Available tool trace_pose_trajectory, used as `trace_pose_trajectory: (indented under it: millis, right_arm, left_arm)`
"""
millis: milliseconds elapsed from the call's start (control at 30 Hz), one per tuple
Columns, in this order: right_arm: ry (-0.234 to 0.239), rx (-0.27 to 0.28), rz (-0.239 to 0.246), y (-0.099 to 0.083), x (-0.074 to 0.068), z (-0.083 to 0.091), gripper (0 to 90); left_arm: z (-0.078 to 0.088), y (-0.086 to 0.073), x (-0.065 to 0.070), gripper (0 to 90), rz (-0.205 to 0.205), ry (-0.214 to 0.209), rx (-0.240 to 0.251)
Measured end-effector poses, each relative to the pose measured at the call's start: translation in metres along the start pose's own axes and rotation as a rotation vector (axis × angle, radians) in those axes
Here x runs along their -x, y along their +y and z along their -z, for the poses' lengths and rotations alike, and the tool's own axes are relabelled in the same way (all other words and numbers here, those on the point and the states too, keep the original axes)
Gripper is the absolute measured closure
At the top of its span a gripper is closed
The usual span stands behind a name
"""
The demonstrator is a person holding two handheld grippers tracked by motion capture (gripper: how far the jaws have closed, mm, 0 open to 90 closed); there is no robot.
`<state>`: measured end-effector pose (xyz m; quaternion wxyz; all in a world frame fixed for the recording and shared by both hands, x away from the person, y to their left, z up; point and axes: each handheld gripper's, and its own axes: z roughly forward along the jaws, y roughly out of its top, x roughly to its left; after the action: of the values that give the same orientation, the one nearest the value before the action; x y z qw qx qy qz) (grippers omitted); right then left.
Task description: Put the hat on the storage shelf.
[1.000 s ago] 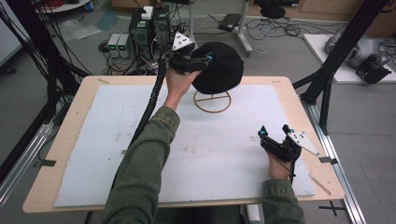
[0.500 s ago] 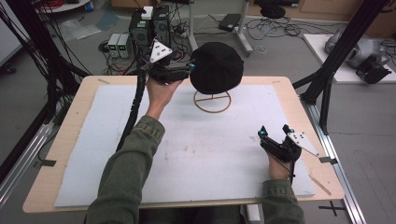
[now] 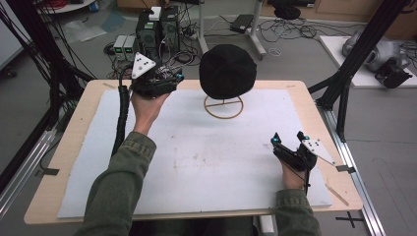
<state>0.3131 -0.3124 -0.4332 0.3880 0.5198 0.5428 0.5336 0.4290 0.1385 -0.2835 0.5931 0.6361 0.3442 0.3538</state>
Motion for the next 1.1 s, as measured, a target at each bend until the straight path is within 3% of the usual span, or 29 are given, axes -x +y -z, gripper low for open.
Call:
trace_pose_trajectory:
  millis: [333, 500, 667, 767, 867, 1100]
  right_arm:
    - [-0.002, -0.001, 0.001, 0.0, 0.0, 0.0, 8.8]
    - [-0.002, -0.003, -0.012, 0.0, 0.0, 0.001, 8.8]
    - [-0.001, -0.003, -0.014, 0.0, 0.0, 0.001, 8.8]
    - [-0.002, -0.004, -0.017, 0.0, 0.0, 0.001, 8.8]
    - [-0.003, -0.004, -0.017, 0.0, -0.001, 0.001, 8.8]
    - [-0.001, -0.002, -0.02, 0.0, -0.001, 0.001, 8.8]
  left_arm:
    - [0.016, -0.013, -0.01, 22.0, 0.016, 0.036, -0.001]
    - [0.027, -0.02, -0.014, 21.6, 0.004, 0.04, -0.011]
    - [0.04, -0.03, -0.02, 20.9, 0.022, 0.054, -0.016]
    - [0.048, -0.034, -0.022, 20.3, 0.029, 0.071, -0.004]
    - [0.058, -0.04, -0.022, 17.5, 0.022, 0.12, 0.015]
    - [0.075, -0.055, -0.019, 17.0, 0.031, 0.147, 0.037]
